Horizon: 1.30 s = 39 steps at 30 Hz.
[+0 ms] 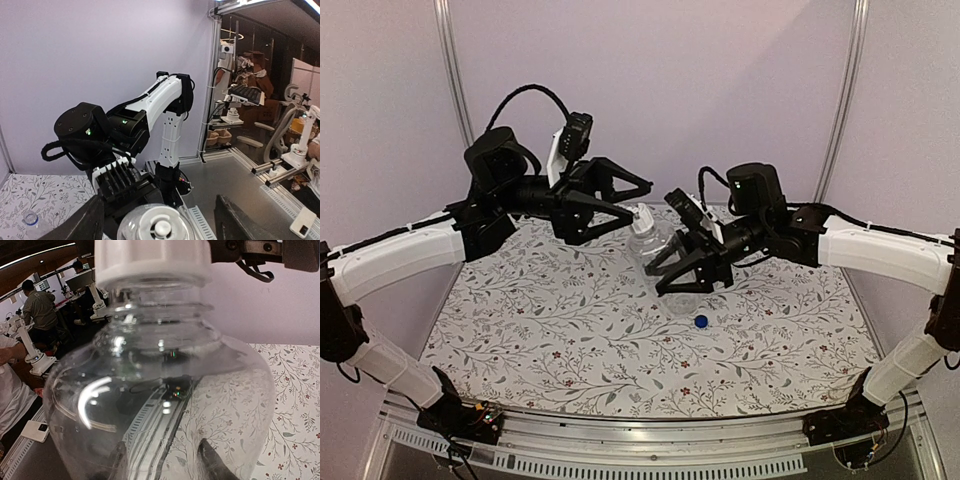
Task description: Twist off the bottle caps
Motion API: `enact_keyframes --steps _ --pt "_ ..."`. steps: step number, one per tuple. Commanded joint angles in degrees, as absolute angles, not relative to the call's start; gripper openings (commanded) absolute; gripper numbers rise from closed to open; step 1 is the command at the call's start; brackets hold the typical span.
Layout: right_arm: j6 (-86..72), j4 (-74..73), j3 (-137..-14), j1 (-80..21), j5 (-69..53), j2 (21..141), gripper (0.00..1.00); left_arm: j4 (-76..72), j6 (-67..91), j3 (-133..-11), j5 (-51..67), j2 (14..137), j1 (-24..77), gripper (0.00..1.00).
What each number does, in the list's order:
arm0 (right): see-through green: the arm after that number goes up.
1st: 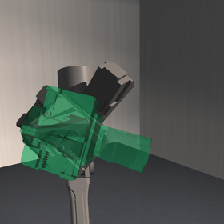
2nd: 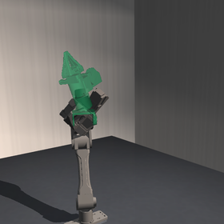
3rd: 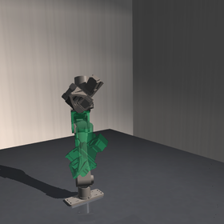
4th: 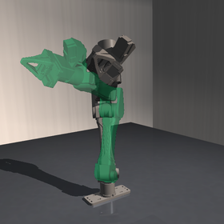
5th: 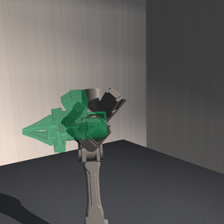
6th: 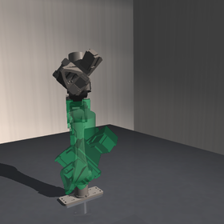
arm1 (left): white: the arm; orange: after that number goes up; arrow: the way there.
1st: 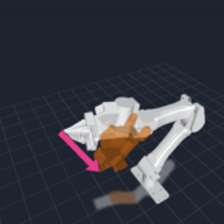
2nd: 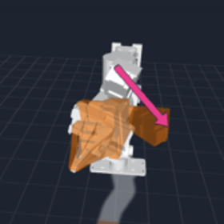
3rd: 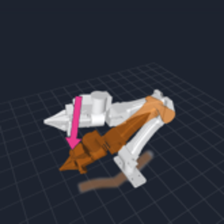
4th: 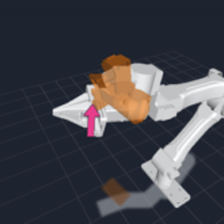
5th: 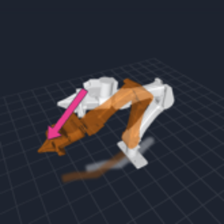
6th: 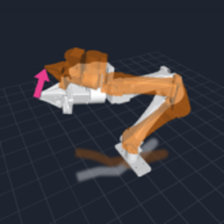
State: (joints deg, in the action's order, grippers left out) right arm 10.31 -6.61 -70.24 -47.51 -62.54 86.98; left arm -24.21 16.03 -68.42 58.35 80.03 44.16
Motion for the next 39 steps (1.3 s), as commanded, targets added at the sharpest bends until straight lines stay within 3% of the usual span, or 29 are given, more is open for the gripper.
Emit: enact_keyframes --steps 1,10,17,23,28,34,39 --pt "10.31 -5.40 -72.25 -47.20 -65.11 87.79 0.35 -28.35 18.92 -69.92 62.86 82.12 43.68 0.73" --pt "9.93 -4.93 -72.47 -47.20 -65.50 88.43 0.34 -29.50 19.85 -69.20 64.16 83.49 44.47 0.62" --pt "9.39 -4.88 -72.16 -47.20 -61.47 87.94 0.34 -29.39 19.94 -68.49 64.19 83.34 44.56 0.34" --pt "7.20 -5.54 -71.79 -46.90 -48.94 86.47 0.33 -26.17 17.97 -67.77 59.25 81.77 44.56 0.20" --pt "5.32 -5.37 -71.25 -46.15 -38.14 85.40 0.34 -21.22 17.16 -66.60 45.84 79.29 45.03 0.16" --pt "4.28 -4.85 -71.19 -46.14 -25.01 84.90 0.34 -12.09 18.46 -68.27 15.30 77.35 50.39 0.08" --pt "3.80 -4.58 -71.28 -46.19 -20.38 85.64 0.35 -5.37 22.94 -72.60 0.69 79.52 53.56 0.14"
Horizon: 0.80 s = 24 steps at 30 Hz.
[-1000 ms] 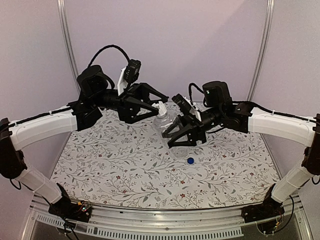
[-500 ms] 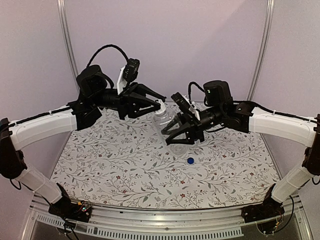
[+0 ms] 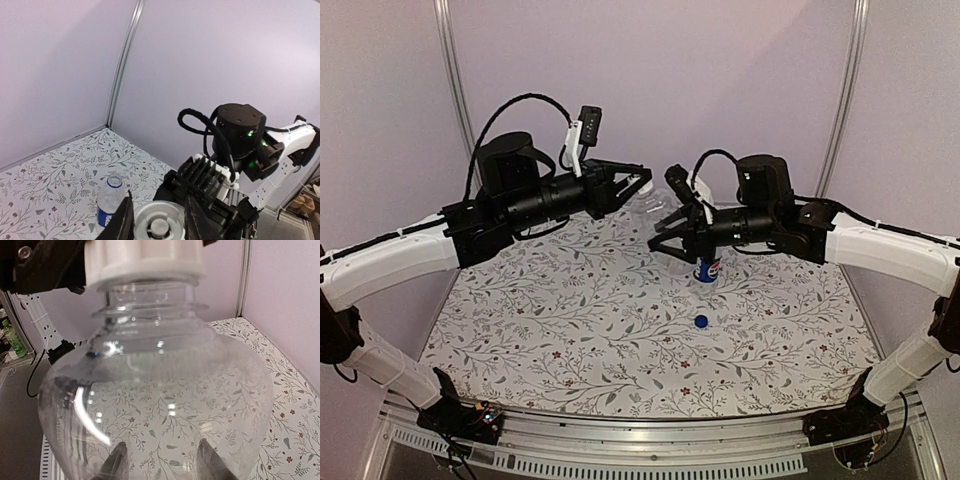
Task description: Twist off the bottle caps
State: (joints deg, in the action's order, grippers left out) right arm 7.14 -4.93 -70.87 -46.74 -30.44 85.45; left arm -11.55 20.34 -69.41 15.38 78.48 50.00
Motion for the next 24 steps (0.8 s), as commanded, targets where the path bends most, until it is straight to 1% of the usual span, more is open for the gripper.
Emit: enact_keyframes --steps 1,3,5,9,15,17,20,24 --pt "3.78 -4.51 -71.32 -46.15 -20.36 85.69 0.35 -4.83 23.13 -73.05 -1.29 79.94 53.94 0.15" --pt "3.78 -4.25 -71.12 -46.14 -20.98 85.65 0.36 -4.10 23.42 -73.90 -2.92 80.59 54.23 0.18" --pt "3.69 -3.99 -70.85 -46.14 -21.80 85.54 0.36 -3.96 23.44 -74.13 -2.83 80.73 54.23 0.23" --pt "4.18 -3.22 -69.65 -46.16 -24.40 84.96 0.36 -7.18 21.71 -72.49 -0.53 79.42 54.17 0.37" --pt "4.53 3.13 -65.73 -46.08 -33.33 83.63 0.36 -12.71 17.67 -69.17 8.76 76.47 53.70 0.68" --pt "4.80 4.20 -65.36 -46.06 -36.12 83.34 0.36 -13.39 16.48 -68.85 13.08 75.85 53.21 0.75" --pt "5.33 5.73 -65.04 -46.05 -41.28 83.36 0.36 -13.35 15.00 -68.73 19.17 75.46 52.32 0.82" --pt "5.47 6.42 -66.16 -46.03 -51.03 84.46 0.36 -14.23 14.86 -68.21 27.46 74.88 50.20 0.84"
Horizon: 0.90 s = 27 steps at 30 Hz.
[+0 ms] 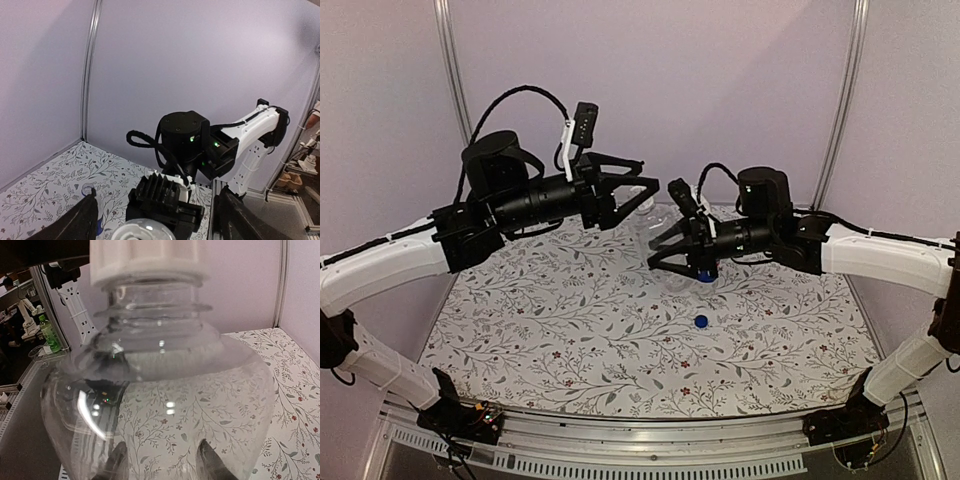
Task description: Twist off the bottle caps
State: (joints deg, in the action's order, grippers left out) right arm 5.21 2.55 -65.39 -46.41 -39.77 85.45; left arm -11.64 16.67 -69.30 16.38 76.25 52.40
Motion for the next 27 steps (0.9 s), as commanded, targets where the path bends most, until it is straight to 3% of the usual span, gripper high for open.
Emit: enact_keyframes --steps 1,8,14,22,27 --pt "5.61 6.35 -66.56 -46.10 -53.55 84.89 0.36 -14.96 14.85 -67.81 30.07 74.66 49.60 0.84" --pt "5.50 7.35 -67.75 -46.05 -64.36 86.78 0.37 -18.22 15.01 -68.45 45.74 75.34 47.31 0.83" --pt "3.53 10.35 -68.26 -46.05 -67.74 87.35 0.37 -21.46 17.11 -70.24 53.28 78.57 47.25 0.76" --pt "2.65 10.72 -68.27 -46.07 -67.68 87.69 0.37 -22.79 18.69 -71.19 54.41 80.98 47.22 0.65" --pt "2.32 11.41 -67.79 -46.05 -66.55 87.67 0.37 -23.44 19.33 -71.24 53.99 81.46 47.20 0.51"
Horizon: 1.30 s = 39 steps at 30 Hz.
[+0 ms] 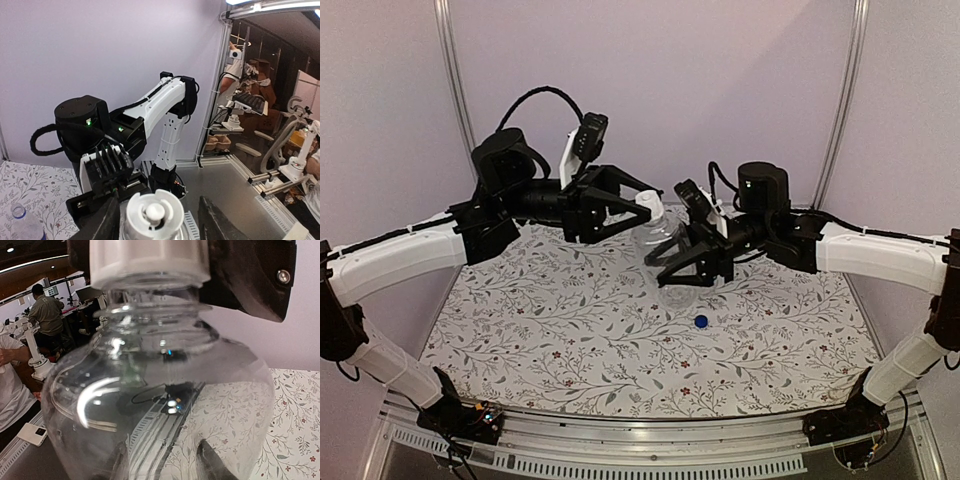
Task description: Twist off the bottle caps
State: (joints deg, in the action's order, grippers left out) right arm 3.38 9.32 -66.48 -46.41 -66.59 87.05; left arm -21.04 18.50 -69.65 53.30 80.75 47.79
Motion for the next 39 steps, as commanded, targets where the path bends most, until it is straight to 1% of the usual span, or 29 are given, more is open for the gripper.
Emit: enact_keyframes --steps 1,7,12,13,15,18,20,23,26,28,30,34,39 --pt "2.17 11.50 -67.79 -46.05 -65.94 87.64 0.37 -23.46 19.41 -71.20 53.78 81.52 47.24 0.49" --pt "1.46 11.25 -67.76 -46.10 -61.93 87.67 0.36 -22.25 18.89 -71.10 52.51 81.45 47.28 0.35" --pt "0.64 10.05 -67.91 -46.05 -55.75 87.06 0.35 -19.09 17.87 -70.84 47.16 80.54 47.39 0.22" --pt "0.75 9.50 -67.81 -46.05 -53.65 86.89 0.35 -18.24 18.09 -70.84 44.39 80.17 47.58 0.19" --pt "0.87 8.78 -67.43 -46.05 -47.00 86.30 0.35 -15.62 18.62 -70.88 35.65 79.12 48.56 0.17" --pt "1.08 7.65 -67.10 -46.05 -35.43 85.55 0.35 -12.69 18.38 -70.72 19.89 77.21 52.05 0.18" --pt "1.07 7.16 -67.23 -46.06 -30.90 85.52 0.36 -9.66 18.58 -71.50 10.59 76.91 54.39 0.18" --pt "1.27 7.35 -67.23 -46.05 -27.40 85.71 0.36 -7.06 20.13 -72.69 1.90 77.18 56.42 0.21" --pt "1.41 8.15 -67.10 -46.08 -26.38 85.93 0.36 -5.52 20.06 -74.02 -2.87 78.39 57.88 0.27" --pt "1.41 8.57 -67.06 -46.06 -26.28 85.96 0.36 -4.02 19.50 -75.26 -4.59 79.54 58.52 0.28" --pt "1.41 8.70 -67.13 -46.06 -26.68 85.96 0.36 -3.49 19.24 -75.87 -4.88 80.17 58.57 0.31" --pt "1.90 9.04 -66.30 -46.05 -28.63 85.63 0.36 -5.17 17.74 -75.09 -3.10 79.42 58.53 0.42" --pt "2.53 9.37 -65.41 -46.06 -32.03 85.60 0.36 -7.68 16.41 -73.92 1.82 78.07 57.98 0.60"
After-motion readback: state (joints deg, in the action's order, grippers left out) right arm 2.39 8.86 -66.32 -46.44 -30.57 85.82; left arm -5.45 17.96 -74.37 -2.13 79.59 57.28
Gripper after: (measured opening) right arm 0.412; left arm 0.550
